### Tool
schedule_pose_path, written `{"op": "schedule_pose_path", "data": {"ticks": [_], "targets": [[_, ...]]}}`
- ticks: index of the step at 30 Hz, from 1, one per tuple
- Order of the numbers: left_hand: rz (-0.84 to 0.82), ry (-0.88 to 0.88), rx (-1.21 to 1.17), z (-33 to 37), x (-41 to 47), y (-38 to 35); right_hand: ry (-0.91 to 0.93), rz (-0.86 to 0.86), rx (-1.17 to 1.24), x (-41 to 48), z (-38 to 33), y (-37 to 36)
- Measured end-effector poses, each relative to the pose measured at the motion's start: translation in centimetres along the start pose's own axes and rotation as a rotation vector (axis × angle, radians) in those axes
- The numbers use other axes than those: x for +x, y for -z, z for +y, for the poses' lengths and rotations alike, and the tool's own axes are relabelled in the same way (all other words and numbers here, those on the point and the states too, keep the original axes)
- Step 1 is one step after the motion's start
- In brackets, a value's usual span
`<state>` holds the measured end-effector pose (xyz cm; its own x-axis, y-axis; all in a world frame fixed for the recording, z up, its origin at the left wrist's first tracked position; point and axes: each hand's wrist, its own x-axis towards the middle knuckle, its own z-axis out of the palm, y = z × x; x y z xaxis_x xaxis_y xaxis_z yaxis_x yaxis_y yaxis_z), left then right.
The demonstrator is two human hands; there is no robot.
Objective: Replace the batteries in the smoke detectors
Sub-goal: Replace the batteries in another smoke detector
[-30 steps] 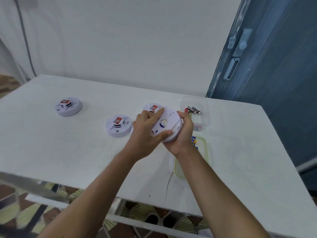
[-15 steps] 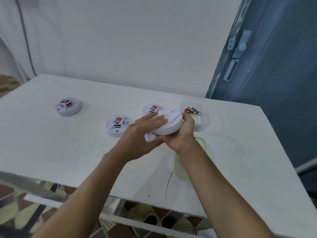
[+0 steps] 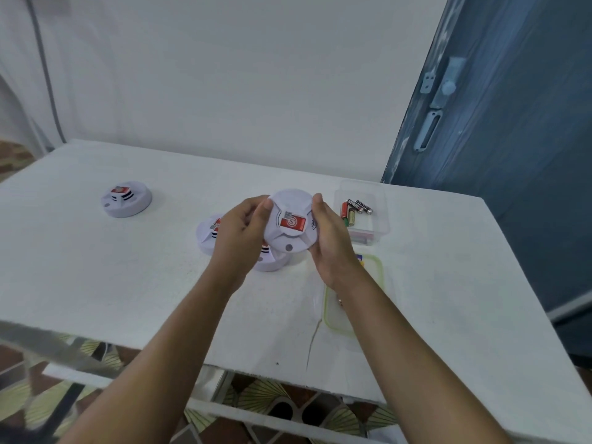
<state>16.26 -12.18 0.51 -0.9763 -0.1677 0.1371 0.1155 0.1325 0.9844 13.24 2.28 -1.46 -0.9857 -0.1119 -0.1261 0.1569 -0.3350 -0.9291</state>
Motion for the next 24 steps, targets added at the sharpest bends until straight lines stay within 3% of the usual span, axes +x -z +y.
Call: {"op": "schedule_pose_path", "data": {"ticks": [5, 10, 19, 24], "targets": [[0.072, 0.085, -0.12, 0.5, 0.2, -0.1, 0.006, 0.075, -0.043, -0.3, -0.3, 0.1], [-0.023, 0.197, -0.198, 0.4, 0.2, 0.1, -0.001, 0.171, -0.016, -0.2, -0.7, 0.3], [-0.229, 0.16, -0.105, -0.4, -0.1, 0.6, -0.005, 0.214, 0.018, -0.4, -1.0, 0.5], [-0.198, 0.141, -0.122, -0.4, -0.2, 0.3, 0.001, 0.214, 0.055, 0.0, -1.0, 0.7]]}}
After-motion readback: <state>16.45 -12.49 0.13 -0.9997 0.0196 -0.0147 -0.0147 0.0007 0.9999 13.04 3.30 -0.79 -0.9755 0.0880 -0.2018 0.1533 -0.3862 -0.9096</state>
